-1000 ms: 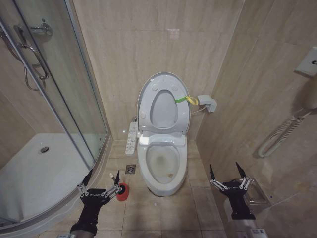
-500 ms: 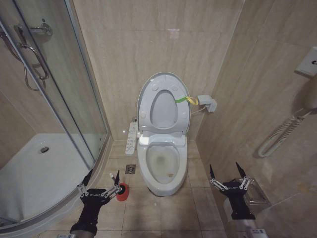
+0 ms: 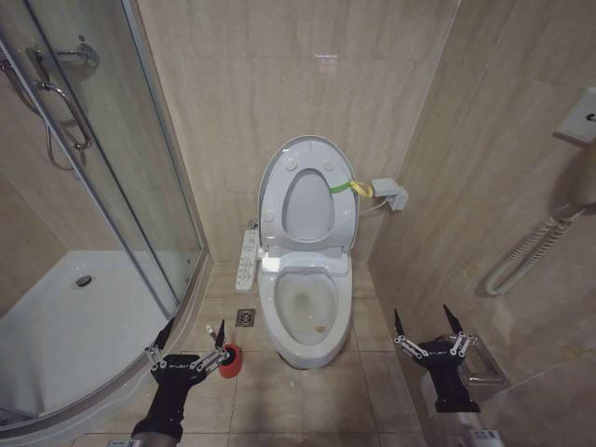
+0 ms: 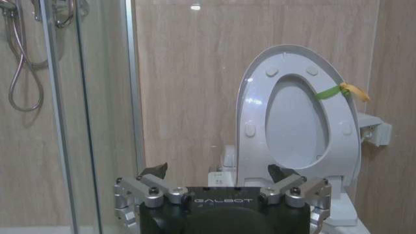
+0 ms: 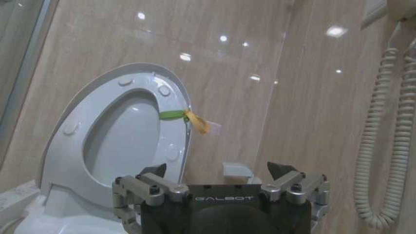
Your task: Open the toilet lid, clean the toilet bowl with a toilet brush, close the toilet lid, and flush.
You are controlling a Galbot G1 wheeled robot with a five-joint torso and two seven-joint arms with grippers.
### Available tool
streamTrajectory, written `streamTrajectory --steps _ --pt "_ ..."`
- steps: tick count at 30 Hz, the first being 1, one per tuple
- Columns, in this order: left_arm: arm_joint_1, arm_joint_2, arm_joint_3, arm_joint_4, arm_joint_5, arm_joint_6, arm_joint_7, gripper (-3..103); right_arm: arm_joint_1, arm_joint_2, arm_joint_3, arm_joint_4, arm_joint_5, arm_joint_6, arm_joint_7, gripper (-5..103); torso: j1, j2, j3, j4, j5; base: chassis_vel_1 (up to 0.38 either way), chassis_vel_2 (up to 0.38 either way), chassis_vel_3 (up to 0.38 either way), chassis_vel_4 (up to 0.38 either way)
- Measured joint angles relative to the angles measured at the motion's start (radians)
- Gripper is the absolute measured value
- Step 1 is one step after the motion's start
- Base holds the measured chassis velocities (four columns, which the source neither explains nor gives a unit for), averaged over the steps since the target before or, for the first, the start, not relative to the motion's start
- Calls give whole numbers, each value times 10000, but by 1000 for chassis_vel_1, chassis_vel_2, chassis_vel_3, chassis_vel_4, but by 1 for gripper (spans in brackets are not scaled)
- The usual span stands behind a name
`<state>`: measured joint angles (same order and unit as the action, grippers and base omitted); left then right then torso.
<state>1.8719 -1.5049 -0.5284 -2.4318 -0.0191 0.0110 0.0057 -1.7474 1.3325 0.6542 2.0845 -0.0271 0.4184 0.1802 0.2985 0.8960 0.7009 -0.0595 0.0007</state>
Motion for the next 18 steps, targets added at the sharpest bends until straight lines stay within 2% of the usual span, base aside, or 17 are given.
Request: streamTrajectory --steps 18 --pt "0 0 0 0 0 0 0 100 0 0 -1 0 0 0 0 100 0 0 0 0 0 0 0 0 0"
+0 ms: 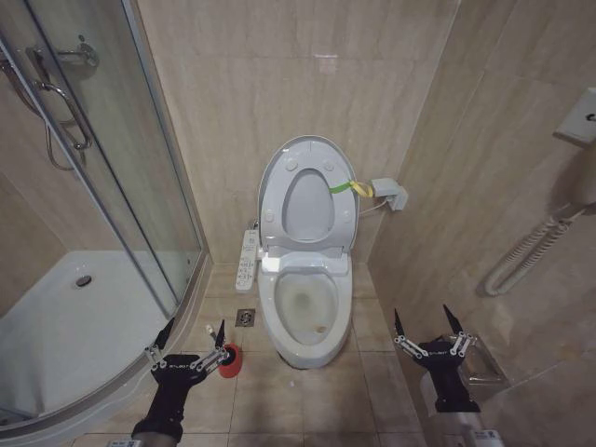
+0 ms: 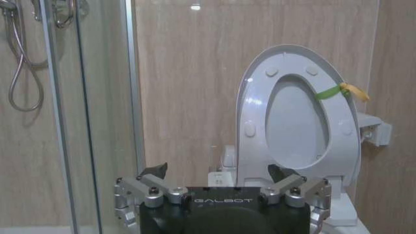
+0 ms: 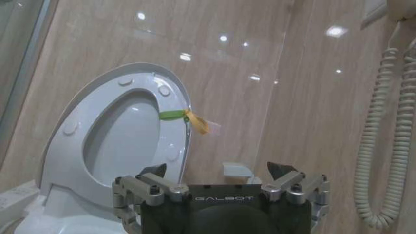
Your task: Open the toilet lid, clean the toilet bowl with a toilet brush, close the toilet lid, and flush.
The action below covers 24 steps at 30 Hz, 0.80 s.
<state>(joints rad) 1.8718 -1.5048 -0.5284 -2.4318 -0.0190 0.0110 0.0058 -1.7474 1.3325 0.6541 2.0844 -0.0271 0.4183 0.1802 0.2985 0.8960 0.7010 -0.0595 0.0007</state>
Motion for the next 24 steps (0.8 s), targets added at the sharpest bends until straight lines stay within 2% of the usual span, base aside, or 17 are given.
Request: streamTrajectory --steps 24 --pt "0 0 0 0 0 0 0 100 0 0 0 -1 0 0 0 100 0 0 0 0 0 0 0 0 0"
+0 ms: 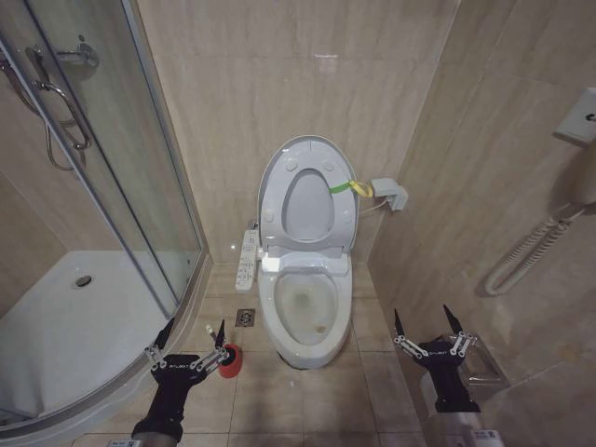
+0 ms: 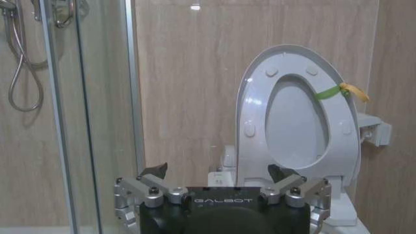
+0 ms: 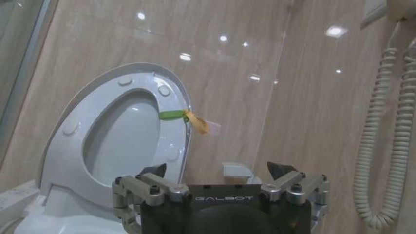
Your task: Open the toilet lid, clean the toilet bowl with a toilet brush, close the toilet lid, and flush.
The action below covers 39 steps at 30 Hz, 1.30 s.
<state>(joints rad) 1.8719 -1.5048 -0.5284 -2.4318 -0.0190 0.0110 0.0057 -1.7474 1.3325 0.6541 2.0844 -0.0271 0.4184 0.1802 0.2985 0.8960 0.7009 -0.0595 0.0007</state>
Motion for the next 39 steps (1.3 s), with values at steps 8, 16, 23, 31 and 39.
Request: streamTrajectory --steps 8,16,23,31,39 --pt "0 0 0 -1 0 0 0 100 0 0 0 0 0 0 0 100 0 0 0 0 0 0 0 0 0" --pt "0 0 1 0 0 0 0 100 0 0 0 0 1 0 0 100 0 0 0 0 0 0 0 0 0" --pt "0 0 0 0 0 0 0 100 0 0 0 0 1 0 0 100 0 0 0 0 0 0 0 0 0" --pt "0 0 0 0 0 0 0 100 0 0 0 0 0 0 0 100 0 0 0 0 0 0 0 0 0" --pt "0 0 0 0 0 0 0 100 0 0 0 0 0 0 0 100 0 0 0 0 0 0 0 0 0"
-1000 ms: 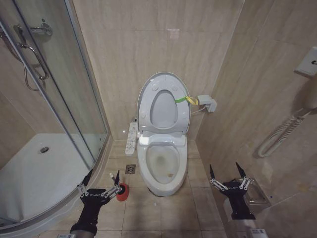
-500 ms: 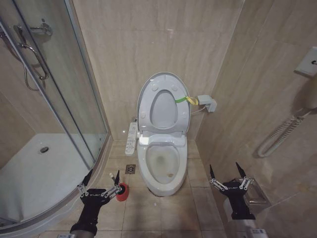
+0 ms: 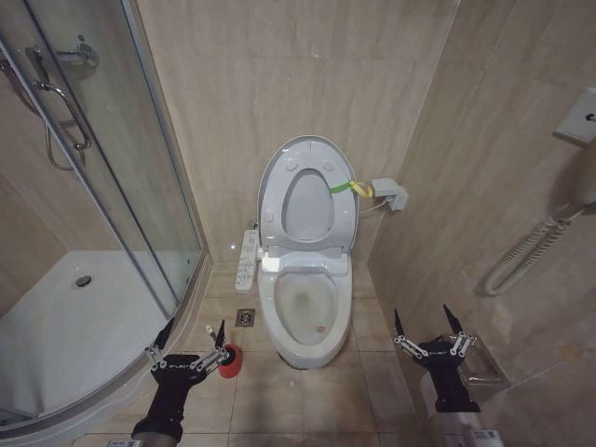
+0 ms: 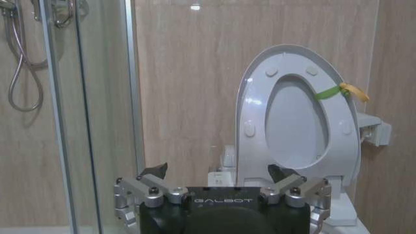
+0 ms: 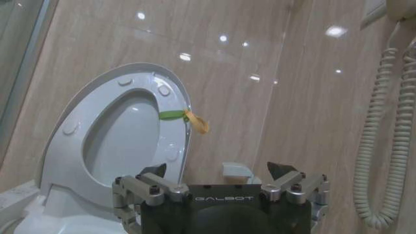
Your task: Open the toilet lid, clean the toilet bowl with a toilet brush, close the toilet lid, and flush.
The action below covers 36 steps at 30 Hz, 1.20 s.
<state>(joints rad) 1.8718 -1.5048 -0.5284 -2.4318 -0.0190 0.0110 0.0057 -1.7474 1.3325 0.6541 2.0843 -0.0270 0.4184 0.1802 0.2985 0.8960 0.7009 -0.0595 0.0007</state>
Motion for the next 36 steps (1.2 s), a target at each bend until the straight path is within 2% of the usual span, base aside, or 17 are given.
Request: streamTrajectory --steps 11,13,14,15,17,18,21,22,25,26,27,29,34,36 --pt "-164 91 -47 107 -141 71 -3 100 0 0 0 0 0 0 0 100 0 0 0 3 1 0 0 0 0" --pt "-827 476 -260 645 -702 420 -39 100 0 0 0 0 -1 0 0 100 -1 0 0 0 -2 0 0 0 0" --pt "-827 476 -260 645 -702 420 -39 100 0 0 0 0 -1 0 0 100 -1 0 0 0 -2 0 0 0 0" --pt "-1092 630 -346 859 -926 555 -55 91 0 0 -1 1 0 0 -1 100 0 0 0 0 -3 0 0 0 0" --pt "-1977 1140 -620 1571 -1688 1025 -116 91 0 0 0 1 0 0 -1 100 0 0 1 0 -3 0 0 0 0" --pt "-1977 1140 -620 1571 -1688 1025 -116 91 0 0 0 1 0 0 -1 100 0 0 1 0 -3 0 0 0 0" --pt "-2944 1698 -931 2349 -2517 1540 -184 91 0 0 0 1 0 0 0 100 0 0 1 0 -2 0 0 0 0" --pt "-3499 2015 -1113 2786 -2987 1828 -216 97 0 0 0 1 0 0 -1 100 0 0 1 -1 -4 0 0 0 0" --pt "-4090 2350 -1291 3242 -3434 2092 -247 97 0 0 0 0 0 0 0 100 0 -1 1 -2 -2 0 0 0 0" --pt "-4270 2423 -1284 3333 -3453 2067 -219 97 -1 0 0 0 0 0 -1 100 1 -1 2 2 -1 0 0 0 0" --pt "-4513 2496 -1173 3419 -3443 1932 -128 97 2 -1 0 0 0 0 -1 100 2 -1 0 -5 -1 0 0 0 0" --pt "-4593 2503 -1115 3472 -3419 1813 -71 100 0 0 1 0 0 0 0 100 1 -1 1 -3 -2 0 0 0 0" --pt "-4610 2474 -1002 3456 -3338 1326 120 100 1 -1 0 0 0 0 -1 100 1 -1 1 0 1 0 0 0 0" --pt "-4610 2464 -958 3484 -3289 991 180 100 0 0 0 0 0 0 -1 100 -1 -1 0 0 1 0 0 0 0"
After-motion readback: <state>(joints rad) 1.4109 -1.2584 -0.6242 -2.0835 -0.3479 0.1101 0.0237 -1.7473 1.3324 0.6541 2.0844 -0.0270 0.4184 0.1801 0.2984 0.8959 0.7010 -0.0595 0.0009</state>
